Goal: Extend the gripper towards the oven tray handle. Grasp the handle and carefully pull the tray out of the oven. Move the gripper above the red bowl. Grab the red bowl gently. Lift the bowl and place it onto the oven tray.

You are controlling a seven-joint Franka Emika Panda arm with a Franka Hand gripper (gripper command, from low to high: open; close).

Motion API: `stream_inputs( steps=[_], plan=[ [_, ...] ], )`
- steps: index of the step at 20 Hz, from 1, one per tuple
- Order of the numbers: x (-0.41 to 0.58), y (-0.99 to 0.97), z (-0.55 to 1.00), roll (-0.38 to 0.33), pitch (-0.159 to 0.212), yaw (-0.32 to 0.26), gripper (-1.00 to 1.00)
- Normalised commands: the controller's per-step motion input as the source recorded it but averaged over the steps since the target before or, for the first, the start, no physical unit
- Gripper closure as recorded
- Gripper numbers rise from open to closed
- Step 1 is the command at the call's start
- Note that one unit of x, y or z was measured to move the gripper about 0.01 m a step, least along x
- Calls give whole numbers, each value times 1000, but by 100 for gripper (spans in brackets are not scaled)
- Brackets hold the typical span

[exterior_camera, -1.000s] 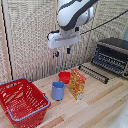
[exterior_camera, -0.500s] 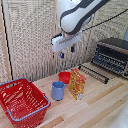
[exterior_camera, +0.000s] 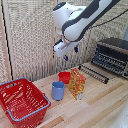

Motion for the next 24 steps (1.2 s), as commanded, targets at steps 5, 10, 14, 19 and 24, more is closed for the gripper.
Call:
stream_inputs(
  steps=[5, 10, 14, 19, 24],
  plan=[
    [334, -141, 71, -346, 0, -14, -100],
    [318, -509, 34, -244, 7, -36, -100],
    [180, -785, -40, -186, 7, -8, -100],
    [173, -707, -186, -164, 19, 1, -100],
    [208, -533, -203, -230, 63, 0, -100]
  ],
)
